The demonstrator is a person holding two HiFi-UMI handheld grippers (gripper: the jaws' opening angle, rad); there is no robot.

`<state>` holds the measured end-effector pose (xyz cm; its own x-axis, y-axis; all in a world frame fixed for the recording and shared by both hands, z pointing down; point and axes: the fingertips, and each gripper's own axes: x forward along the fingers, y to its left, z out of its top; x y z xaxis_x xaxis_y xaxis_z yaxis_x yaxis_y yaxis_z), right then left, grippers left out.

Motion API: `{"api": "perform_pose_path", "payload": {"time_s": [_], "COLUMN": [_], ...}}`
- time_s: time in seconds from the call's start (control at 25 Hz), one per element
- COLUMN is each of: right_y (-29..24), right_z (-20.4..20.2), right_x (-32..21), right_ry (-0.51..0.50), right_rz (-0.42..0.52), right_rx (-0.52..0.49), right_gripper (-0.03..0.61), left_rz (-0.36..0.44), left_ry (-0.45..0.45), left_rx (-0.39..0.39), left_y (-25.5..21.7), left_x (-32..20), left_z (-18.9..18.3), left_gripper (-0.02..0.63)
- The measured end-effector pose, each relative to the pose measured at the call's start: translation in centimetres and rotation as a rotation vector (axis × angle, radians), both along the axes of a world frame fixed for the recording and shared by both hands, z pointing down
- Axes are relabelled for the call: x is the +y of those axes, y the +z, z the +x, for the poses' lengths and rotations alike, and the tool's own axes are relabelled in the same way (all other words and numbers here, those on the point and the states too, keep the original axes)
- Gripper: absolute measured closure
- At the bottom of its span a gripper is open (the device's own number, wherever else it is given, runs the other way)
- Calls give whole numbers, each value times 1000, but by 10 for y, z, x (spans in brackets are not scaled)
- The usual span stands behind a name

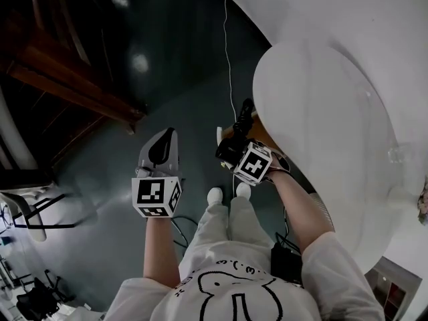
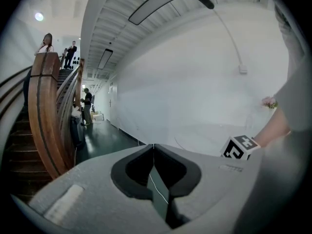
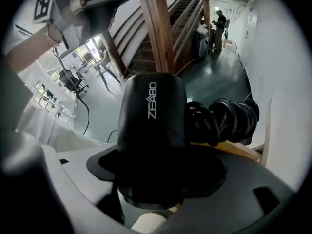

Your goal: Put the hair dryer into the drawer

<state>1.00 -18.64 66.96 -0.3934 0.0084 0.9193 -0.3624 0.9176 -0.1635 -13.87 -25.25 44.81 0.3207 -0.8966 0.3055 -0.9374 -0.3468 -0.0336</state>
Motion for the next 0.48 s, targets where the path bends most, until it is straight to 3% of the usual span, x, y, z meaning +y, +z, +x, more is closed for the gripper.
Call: {"api": "perform_pose_path", "payload": {"time_s": [0.2,0.48], "right_y": [19,31], "right_z": [12,32], "right_x": [-6,-19], "right_ry": [41,233], "right_rz": [-32,-52], "right_rx": [43,54], "right_gripper": [227,227], "left_rz": [-19,-49], "left_ry": [7,30], "left_rx": [-6,-4], "left_y": [11,25], "left_x": [-3,-4], "left_z": [2,12], "left_gripper": [598,598]}}
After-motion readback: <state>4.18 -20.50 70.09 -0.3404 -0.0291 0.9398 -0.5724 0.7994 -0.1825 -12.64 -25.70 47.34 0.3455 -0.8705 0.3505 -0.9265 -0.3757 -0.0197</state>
